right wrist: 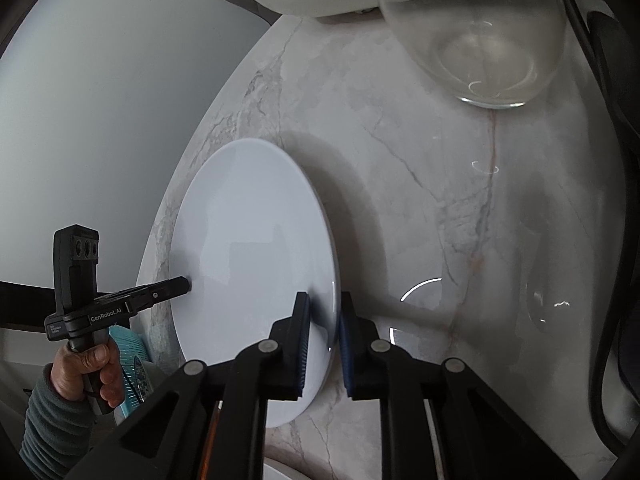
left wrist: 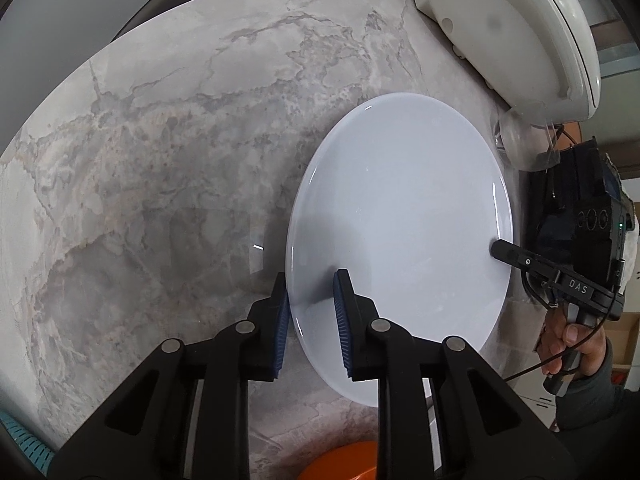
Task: Organize plates and bowls
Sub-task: 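Close the right tool on the large white plate rim while the left tool grips it too, then lift and carry the large white plate with both tools across the table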
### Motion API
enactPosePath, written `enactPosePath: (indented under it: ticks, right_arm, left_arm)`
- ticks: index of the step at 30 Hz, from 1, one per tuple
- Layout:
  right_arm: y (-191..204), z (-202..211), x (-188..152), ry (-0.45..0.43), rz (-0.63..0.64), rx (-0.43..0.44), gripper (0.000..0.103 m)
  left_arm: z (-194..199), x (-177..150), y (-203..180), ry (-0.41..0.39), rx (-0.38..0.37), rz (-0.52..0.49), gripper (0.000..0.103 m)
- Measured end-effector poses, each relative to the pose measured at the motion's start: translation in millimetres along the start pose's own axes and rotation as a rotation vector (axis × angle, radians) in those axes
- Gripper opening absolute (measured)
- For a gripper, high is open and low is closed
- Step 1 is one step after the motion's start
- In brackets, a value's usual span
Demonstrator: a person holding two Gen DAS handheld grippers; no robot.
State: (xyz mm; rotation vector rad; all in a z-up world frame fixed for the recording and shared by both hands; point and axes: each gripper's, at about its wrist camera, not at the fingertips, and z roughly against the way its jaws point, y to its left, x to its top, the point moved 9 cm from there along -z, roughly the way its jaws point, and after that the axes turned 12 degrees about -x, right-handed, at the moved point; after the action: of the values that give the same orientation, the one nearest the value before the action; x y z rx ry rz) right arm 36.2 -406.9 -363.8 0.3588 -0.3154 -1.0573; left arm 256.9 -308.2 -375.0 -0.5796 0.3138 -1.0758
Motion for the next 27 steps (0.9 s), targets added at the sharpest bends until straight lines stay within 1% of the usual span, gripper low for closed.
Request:
enactPosePath:
  ticks: [4,9,17,21,27]
  right_arm:
    - [1,2,3,0.001,-0.007,0.003,0.015]
    - [8,6,7,-0.005,-0.004,0.008,0.016]
    - [23,18,15,-0.019,0.018,0.027,0.015]
    - [32,29,14,-0.026,0.038,0.043,0.015]
    - [55,47,5,-0.035,0.085,0.074,0.015]
  left_arm:
    - [4,-1,-1,0.002,0.001,0.016,0.019]
    - [16,0,-6,-0.014,0.005,0.018,0.019]
    - [45,-10,-16,-0.043,0.01,0.036,0.019]
    - [67,-22,-22,-0.068,0.021,0.04,0.019]
    - [102,-58,-33,-0.116,0.041,0.062,0.019]
